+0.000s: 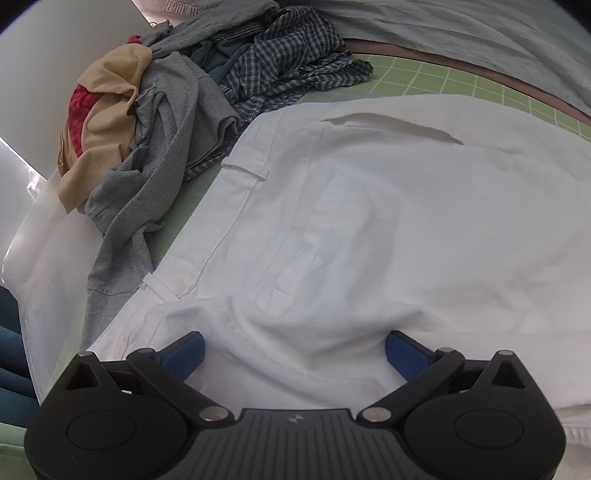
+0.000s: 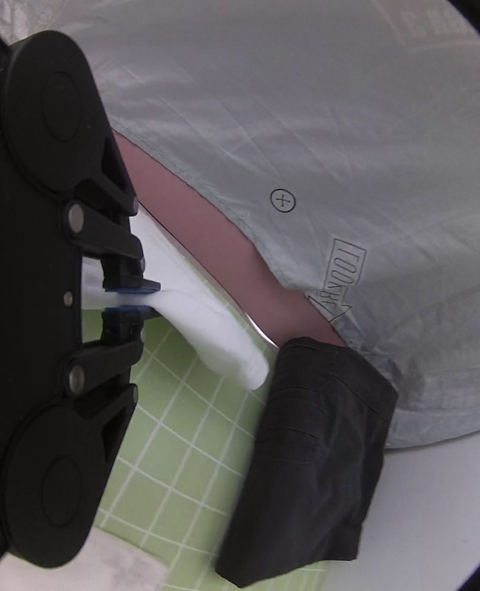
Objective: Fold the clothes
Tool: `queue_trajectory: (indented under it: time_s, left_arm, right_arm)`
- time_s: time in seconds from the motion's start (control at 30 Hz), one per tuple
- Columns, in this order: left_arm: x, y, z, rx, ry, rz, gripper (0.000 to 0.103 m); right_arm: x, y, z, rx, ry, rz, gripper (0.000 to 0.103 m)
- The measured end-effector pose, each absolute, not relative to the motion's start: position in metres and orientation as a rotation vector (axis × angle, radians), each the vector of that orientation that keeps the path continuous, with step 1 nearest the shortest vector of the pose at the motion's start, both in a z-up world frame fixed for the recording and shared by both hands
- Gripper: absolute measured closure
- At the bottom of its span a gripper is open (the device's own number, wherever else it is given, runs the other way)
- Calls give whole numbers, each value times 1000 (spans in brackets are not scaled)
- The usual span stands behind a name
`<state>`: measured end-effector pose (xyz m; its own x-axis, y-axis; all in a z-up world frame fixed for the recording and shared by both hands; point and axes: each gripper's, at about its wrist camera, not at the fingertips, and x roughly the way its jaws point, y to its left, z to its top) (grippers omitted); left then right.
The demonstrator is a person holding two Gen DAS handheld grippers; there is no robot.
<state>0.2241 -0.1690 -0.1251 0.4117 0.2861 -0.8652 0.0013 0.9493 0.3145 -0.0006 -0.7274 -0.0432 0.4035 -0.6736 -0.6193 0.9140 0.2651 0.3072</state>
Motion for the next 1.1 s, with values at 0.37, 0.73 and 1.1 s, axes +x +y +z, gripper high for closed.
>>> queue_trajectory:
  time_s: [0.37, 0.73, 1.1]
  left_arm:
    - [226, -167, -124, 271, 1149, 181, 0]
    - [225, -168, -124, 258, 1145, 186, 0]
    - [225, -170, -124, 253, 1141, 191, 0]
  right_arm:
    - [127, -623, -35, -23, 643, -682, 96]
    - [135, -538, -88, -9, 840, -387, 88]
    - [116, -612, -46, 201, 680, -526, 71]
